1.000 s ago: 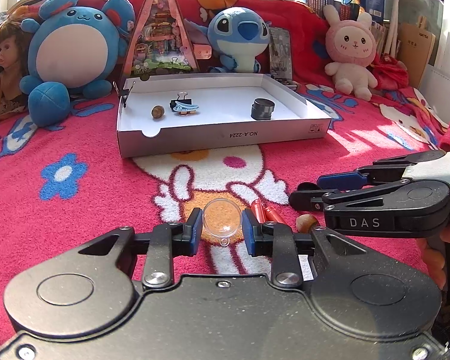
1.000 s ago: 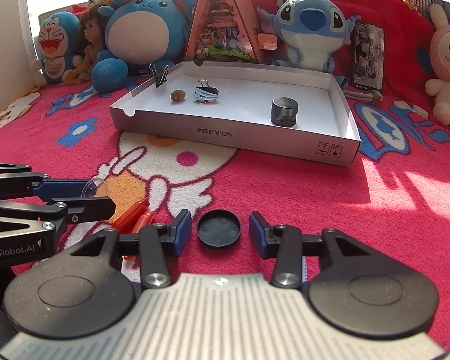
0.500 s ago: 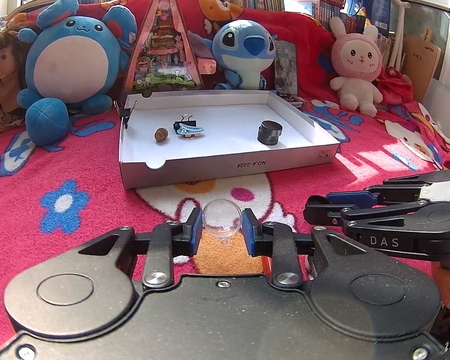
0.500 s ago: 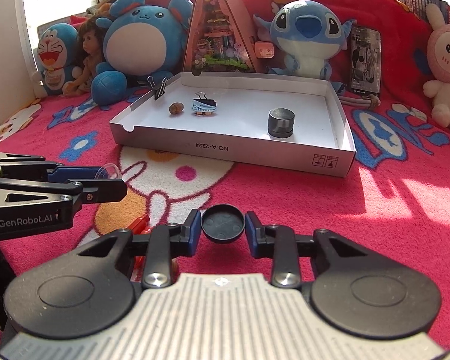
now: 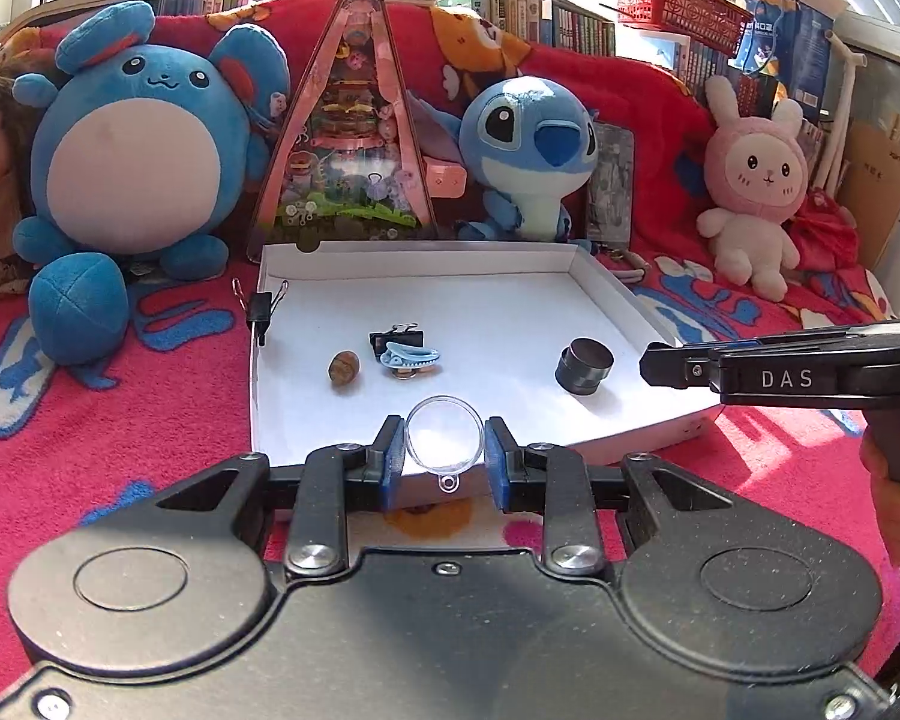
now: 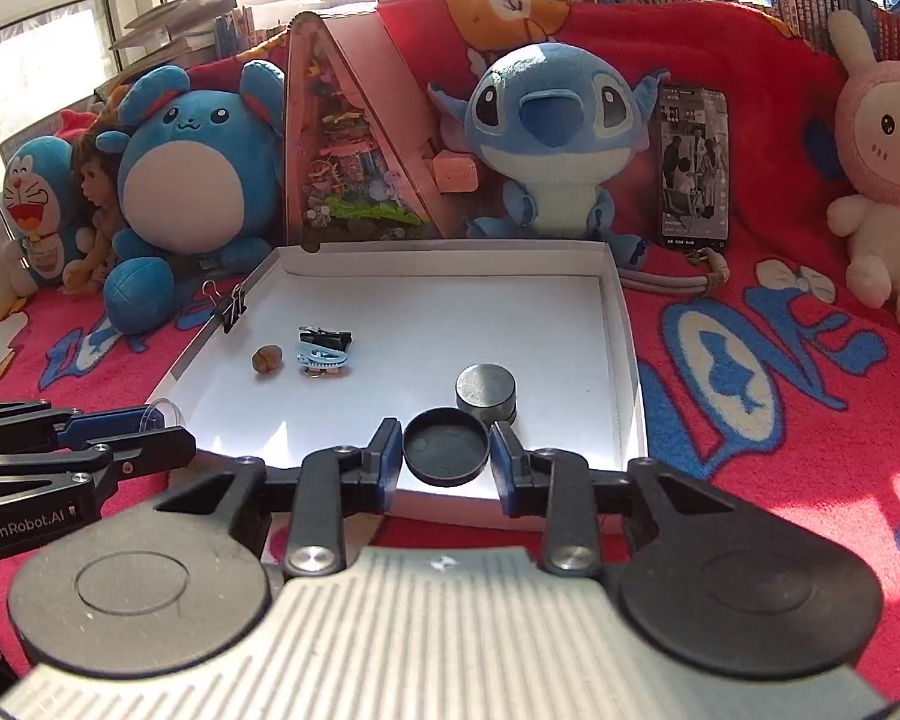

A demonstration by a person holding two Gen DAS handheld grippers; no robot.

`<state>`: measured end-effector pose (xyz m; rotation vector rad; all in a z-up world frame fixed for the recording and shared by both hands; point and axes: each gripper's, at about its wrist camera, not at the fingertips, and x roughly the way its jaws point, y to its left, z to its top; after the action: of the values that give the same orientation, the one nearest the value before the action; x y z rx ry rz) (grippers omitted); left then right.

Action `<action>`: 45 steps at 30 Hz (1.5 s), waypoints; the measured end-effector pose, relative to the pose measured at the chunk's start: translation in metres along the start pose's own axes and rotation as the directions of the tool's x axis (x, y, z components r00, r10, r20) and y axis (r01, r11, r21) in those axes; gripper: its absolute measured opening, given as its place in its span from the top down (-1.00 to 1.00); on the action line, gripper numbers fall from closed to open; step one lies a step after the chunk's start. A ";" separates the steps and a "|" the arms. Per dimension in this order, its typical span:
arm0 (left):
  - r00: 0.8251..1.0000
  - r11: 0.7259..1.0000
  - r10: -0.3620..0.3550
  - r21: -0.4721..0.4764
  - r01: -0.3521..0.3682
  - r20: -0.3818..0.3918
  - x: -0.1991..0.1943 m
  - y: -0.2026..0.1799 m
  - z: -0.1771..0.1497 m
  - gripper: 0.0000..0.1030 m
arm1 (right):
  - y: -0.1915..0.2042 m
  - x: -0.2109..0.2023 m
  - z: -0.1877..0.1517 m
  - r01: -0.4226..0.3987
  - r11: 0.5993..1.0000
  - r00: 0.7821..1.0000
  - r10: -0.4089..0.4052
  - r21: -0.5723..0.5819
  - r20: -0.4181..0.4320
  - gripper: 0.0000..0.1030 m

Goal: Organize rigid objects
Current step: 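Carry the dome with the left gripper and the black lid with the right over the tray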

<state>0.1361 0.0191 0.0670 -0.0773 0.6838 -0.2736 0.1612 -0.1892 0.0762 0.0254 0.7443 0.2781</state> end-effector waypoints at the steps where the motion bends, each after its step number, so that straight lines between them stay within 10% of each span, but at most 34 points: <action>1: 1.000 1.000 -0.001 -0.006 0.001 -0.007 0.005 0.001 0.004 0.48 | -0.001 0.004 0.005 0.009 1.000 1.000 -0.009 0.002 -0.006 0.27; 45: 0.983 0.991 0.111 -0.053 -0.120 -0.145 0.092 0.021 0.020 0.48 | 0.003 0.077 0.034 0.114 0.992 0.983 -0.119 -0.044 -0.138 0.16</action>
<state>0.2215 0.0135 0.0230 -0.0769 0.8350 -0.1471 0.2371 -0.1634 0.0500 -0.0724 0.8768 0.1825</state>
